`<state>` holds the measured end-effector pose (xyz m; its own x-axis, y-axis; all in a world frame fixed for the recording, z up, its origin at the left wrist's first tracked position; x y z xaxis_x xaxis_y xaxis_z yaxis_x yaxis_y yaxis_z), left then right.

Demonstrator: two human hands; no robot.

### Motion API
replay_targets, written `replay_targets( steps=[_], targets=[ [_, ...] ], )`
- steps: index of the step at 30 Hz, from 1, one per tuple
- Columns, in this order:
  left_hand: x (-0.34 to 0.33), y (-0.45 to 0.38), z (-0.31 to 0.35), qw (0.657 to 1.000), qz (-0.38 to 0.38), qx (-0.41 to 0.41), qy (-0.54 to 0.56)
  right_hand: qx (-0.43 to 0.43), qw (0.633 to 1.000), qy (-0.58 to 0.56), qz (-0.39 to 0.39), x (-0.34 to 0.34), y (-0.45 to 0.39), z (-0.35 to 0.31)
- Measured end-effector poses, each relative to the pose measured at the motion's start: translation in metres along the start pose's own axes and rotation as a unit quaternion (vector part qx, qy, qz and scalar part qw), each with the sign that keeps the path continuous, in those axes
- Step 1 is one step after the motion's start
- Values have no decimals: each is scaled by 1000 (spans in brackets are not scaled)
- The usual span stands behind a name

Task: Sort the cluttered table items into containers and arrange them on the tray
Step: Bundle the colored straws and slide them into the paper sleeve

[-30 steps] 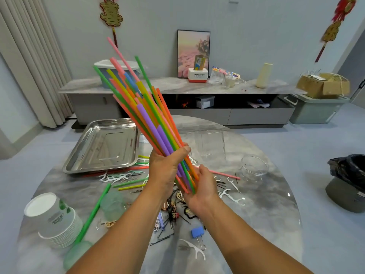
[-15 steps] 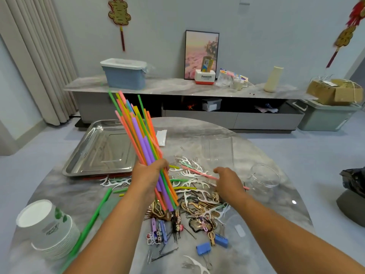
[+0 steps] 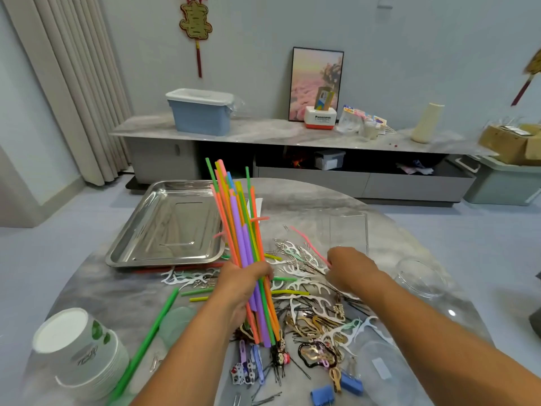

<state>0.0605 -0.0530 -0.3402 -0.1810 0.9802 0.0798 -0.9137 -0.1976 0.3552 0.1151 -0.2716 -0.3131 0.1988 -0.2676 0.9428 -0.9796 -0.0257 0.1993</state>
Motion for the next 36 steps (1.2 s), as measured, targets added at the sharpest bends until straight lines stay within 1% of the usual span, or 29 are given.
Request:
replay_targets(
  steps=[2, 3, 4, 6, 7, 9, 11, 13, 15, 17, 19, 21, 25, 26, 27, 30, 33, 34, 35, 36],
  targets=[
    [-3, 4, 1, 1000, -10, -1, -2, 4, 992, -128, 1, 4, 4, -15],
    [-4, 6, 3, 1000, -13, -2, -1, 13, 977, -214, -1, 5, 7, -24],
    [-5, 7, 4, 1000, -17, -4, 1, 17, 950, -312, -7, 5, 10, -33],
    [-8, 10, 5, 999, -31, -6, 1, 6, 873, -487, -32, 5, 12, -51],
    [-9, 12, 6, 999, -42, -5, -2, -9, 837, -545, -42, 6, 10, -59],
    [-9, 17, 5, 998, -65, 4, -11, -67, 777, -624, -57, 5, 2, -69],
    [-6, 19, 3, 996, -87, 15, -26, -122, 726, -672, -86, 2, -9, -76],
    [-2, 20, 2, 994, -105, 21, -31, -151, 694, -692, -133, -4, -20, -81],
    [3, 17, 2, 993, -114, 28, -30, -160, 677, -692, -193, -14, -27, -85],
    [7, 14, 2, 992, -121, 29, -36, -158, 670, -682, -248, -22, -34, -91],
    [11, 11, 1, 990, -127, 31, -46, -153, 659, -681, -281, -30, -37, -98],
    [14, 8, -1, 989, -137, 35, -53, -155, 633, -701, -290, -34, -39, -106],
    [19, 5, 0, 983, -168, 43, -58, -164, 581, -755, -255, -33, -49, -113],
    [22, 4, 1, 982, -176, 44, -55, -163, 574, -765, -241, -28, -52, -114],
    [24, 3, 3, 981, -183, 43, -50, -157, 575, -772, -222, -22, -56, -114],
    [35, 3, 11, 979, -196, 40, -23, -143, 625, -755, -140, 2, -71, -113],
    [46, 1, 19, 985, -167, 33, 4, -140, 646, -745, -94, 18, -81, -109],
    [50, -1, 21, 989, -146, 35, 13, -138, 660, -733, -88, 20, -82, -108],
    [53, -3, 22, 991, -123, 41, 24, -133, 684, -712, -85, 18, -82, -106],
    [57, -7, 22, 993, -97, 50, 39, -123, 721, -677, -86, 15, -82, -105]
  ],
)
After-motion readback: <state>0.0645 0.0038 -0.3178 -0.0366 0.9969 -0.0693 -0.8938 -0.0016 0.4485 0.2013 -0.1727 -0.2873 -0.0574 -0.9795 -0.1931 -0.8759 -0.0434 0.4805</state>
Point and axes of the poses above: each hand's wrist, its own y-axis away from the middle knuckle, its own x-axis out of the back of the hand, z = x × y, the point moved 3 cm from there along -y, towards the middle knuckle, and after that the axes turned 13 degrees about -y, right-handed, at the moved point
